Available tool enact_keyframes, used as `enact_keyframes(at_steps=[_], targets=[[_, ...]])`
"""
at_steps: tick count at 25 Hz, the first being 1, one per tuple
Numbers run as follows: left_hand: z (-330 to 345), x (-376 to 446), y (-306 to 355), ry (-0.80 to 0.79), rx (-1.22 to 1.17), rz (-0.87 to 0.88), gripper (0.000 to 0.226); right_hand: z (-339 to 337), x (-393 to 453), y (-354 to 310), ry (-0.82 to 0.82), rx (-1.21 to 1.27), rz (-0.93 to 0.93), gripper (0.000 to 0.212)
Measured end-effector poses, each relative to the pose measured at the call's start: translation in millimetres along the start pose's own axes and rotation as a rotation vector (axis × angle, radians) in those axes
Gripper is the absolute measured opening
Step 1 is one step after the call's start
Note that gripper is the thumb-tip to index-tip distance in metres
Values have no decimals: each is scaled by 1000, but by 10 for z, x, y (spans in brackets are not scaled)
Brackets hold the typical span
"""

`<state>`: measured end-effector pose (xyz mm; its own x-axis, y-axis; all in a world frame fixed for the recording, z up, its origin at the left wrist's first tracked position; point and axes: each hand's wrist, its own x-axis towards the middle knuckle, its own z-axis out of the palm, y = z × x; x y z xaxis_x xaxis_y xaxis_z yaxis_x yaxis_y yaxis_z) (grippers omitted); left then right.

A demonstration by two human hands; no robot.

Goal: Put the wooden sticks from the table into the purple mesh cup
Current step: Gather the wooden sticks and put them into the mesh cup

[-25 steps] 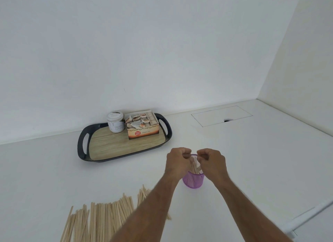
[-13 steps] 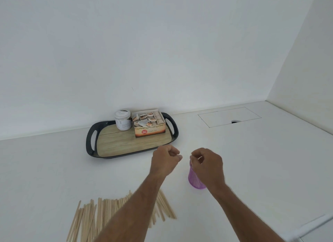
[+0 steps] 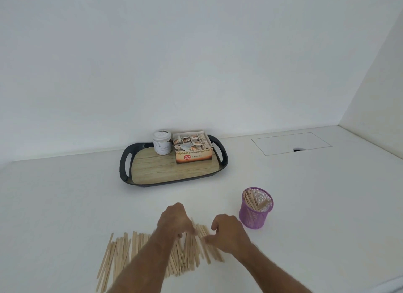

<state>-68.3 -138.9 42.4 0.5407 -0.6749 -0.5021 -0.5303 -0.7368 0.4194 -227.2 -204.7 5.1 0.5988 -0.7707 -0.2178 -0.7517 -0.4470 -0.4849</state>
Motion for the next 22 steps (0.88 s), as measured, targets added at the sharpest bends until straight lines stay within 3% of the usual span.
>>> enact_keyframes(at_steps=[2,6,17,22], targets=[[40,-35,-23,-15,63,1,48,82,-13,-35,-47,-18,53,56],[158,-63,-83,5,79,31,49,148,-5,-98,-50,-30,102,39],[181,-34,-182,-18,-217,-34,21,141,80,-12,-47,83,194,19],[175,-27,-202,-12,-240,-18,26,135,69,41,-52,127,164,11]])
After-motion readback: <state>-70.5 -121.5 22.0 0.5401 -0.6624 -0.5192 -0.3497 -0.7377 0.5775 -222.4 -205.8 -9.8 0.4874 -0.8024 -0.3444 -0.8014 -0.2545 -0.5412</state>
